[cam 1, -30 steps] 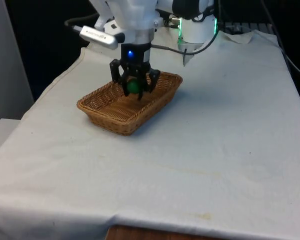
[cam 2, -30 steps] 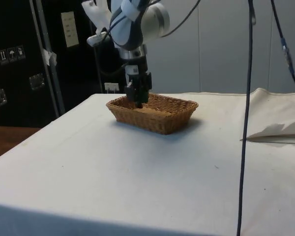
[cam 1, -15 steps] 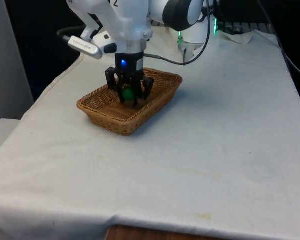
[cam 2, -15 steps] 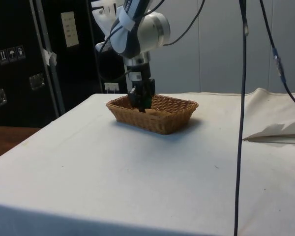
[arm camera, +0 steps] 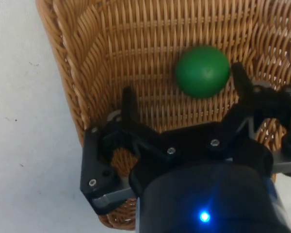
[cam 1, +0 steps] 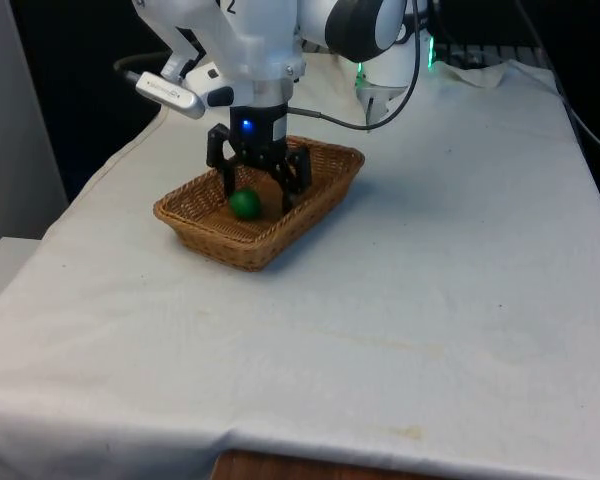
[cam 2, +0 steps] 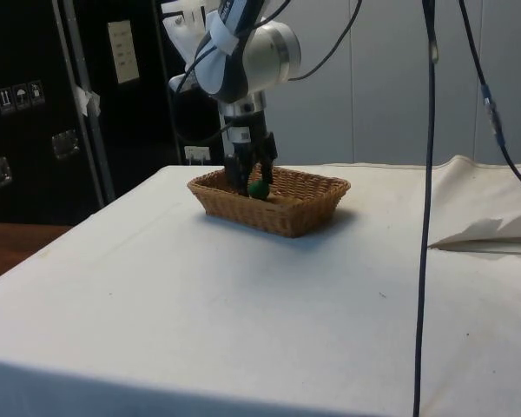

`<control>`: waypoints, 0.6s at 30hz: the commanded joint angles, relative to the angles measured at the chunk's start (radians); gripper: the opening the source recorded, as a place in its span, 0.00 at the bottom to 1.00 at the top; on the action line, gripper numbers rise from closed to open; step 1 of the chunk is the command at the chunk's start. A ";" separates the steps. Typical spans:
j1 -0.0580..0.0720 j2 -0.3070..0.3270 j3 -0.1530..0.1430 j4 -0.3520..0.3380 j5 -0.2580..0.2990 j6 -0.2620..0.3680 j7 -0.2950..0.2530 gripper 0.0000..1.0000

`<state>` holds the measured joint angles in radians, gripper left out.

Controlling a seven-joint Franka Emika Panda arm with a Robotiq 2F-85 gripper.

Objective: Pick up the ball and place it into the basket.

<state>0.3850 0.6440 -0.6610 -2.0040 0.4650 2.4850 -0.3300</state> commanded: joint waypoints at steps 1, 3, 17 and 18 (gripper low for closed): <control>0.000 0.000 0.000 0.000 0.000 0.000 0.000 0.96; 0.000 0.000 0.000 0.000 0.000 0.001 0.000 1.00; 0.027 -0.068 -0.056 -0.009 -0.031 -0.052 0.025 1.00; 0.028 -0.077 -0.059 -0.009 -0.037 -0.057 0.031 1.00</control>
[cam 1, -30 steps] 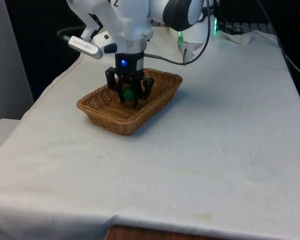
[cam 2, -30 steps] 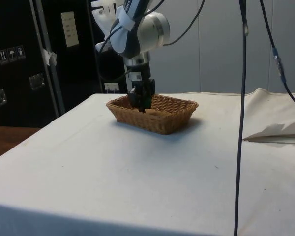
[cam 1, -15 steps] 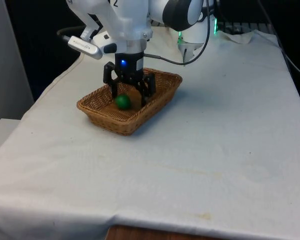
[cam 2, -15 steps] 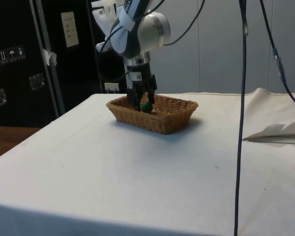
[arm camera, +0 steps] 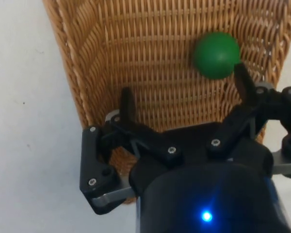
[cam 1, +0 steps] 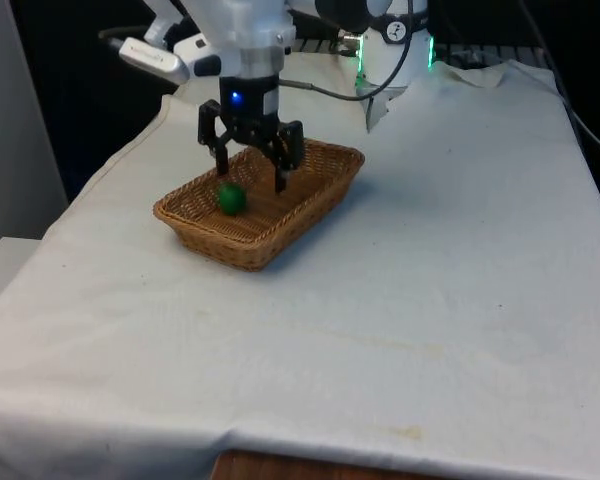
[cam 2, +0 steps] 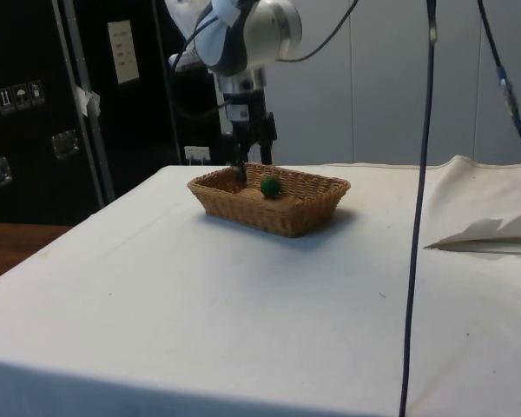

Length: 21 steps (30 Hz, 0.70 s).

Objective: Pick up the ball and place it into the basket.

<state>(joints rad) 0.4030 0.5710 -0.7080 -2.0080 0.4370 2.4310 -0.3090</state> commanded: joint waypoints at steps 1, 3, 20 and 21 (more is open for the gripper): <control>0.011 -0.012 -0.015 -0.007 -0.015 -0.008 0.014 1.00; 0.013 -0.025 -0.020 -0.008 -0.024 -0.015 0.022 1.00; 0.060 -0.203 -0.001 -0.068 -0.177 -0.053 0.191 1.00; 0.047 -0.199 0.006 -0.064 -0.167 -0.053 0.175 1.00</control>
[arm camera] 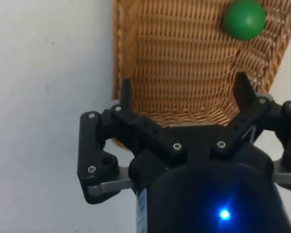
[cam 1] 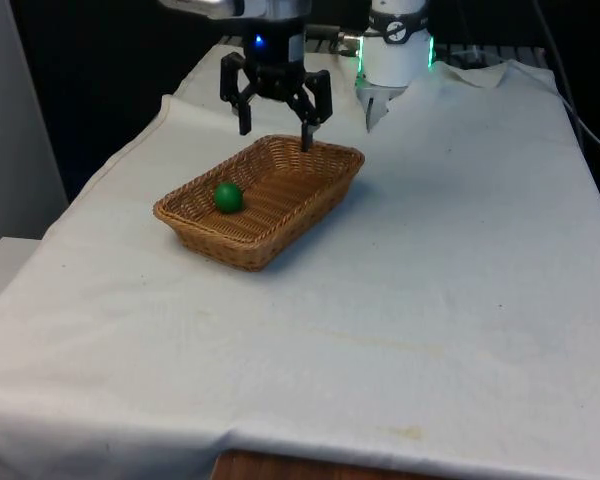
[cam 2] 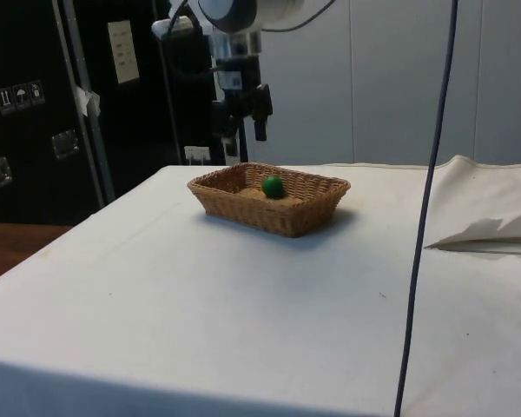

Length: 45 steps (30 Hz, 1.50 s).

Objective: Pick up the ball and place it into the basket.

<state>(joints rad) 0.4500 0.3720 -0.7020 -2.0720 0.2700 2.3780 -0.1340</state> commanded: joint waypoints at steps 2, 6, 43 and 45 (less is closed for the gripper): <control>0.016 -0.014 0.001 -0.006 -0.023 -0.002 0.034 1.00; 0.026 -0.031 0.023 -0.009 -0.040 -0.004 0.072 1.00; 0.055 -0.071 0.220 0.009 -0.106 -0.021 0.303 1.00; 0.056 -0.082 0.228 0.014 -0.121 -0.032 0.316 1.00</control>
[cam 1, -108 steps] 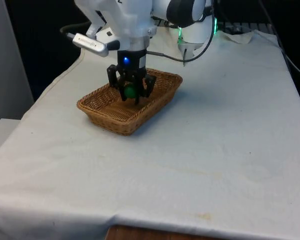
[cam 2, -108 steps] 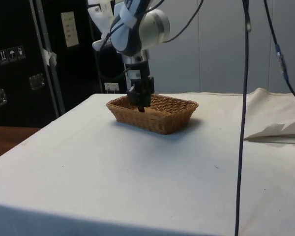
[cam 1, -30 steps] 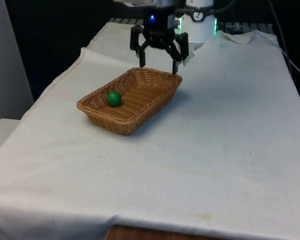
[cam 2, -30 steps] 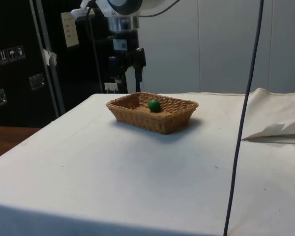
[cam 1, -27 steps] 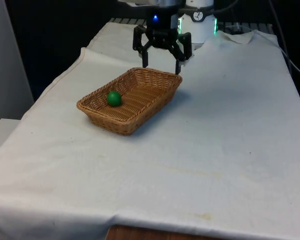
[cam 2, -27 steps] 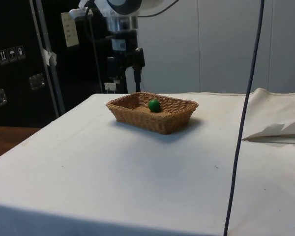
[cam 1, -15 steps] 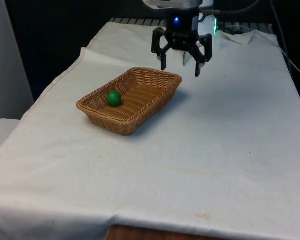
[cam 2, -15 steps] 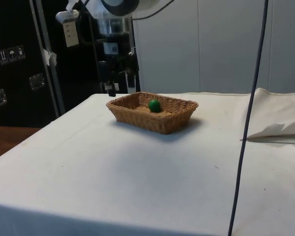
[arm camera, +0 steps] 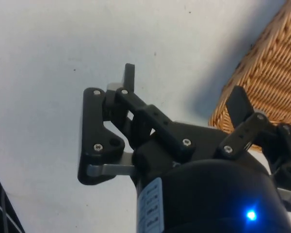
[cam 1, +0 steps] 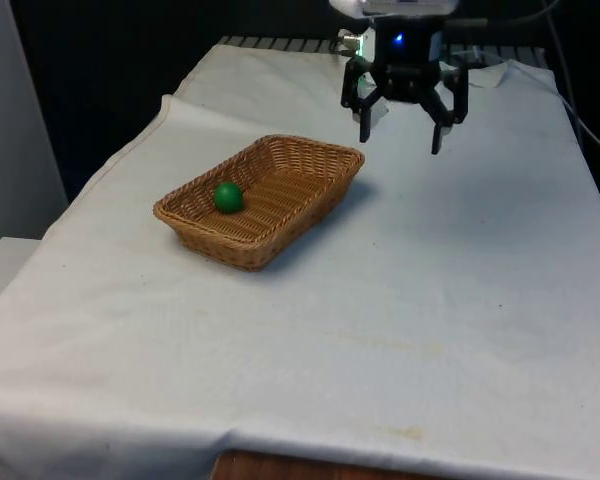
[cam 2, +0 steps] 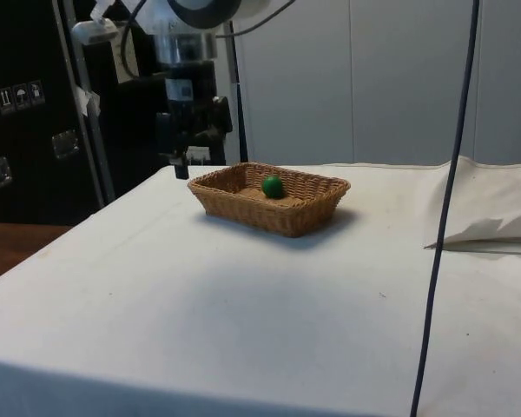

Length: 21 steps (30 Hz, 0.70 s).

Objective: Pick up the ball and place it into the basket.

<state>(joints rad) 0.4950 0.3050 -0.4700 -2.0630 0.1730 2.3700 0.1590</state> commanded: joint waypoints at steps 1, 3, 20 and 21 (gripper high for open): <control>0.001 -0.006 0.005 0.003 -0.008 -0.006 0.008 1.00; 0.011 -0.032 0.010 0.015 -0.047 -0.047 0.039 1.00; 0.003 -0.071 0.066 0.083 -0.097 -0.148 0.028 1.00; 0.002 -0.071 0.067 0.086 -0.096 -0.151 0.022 1.00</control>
<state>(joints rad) 0.4960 0.2370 -0.4040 -1.9800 0.0790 2.2310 0.1860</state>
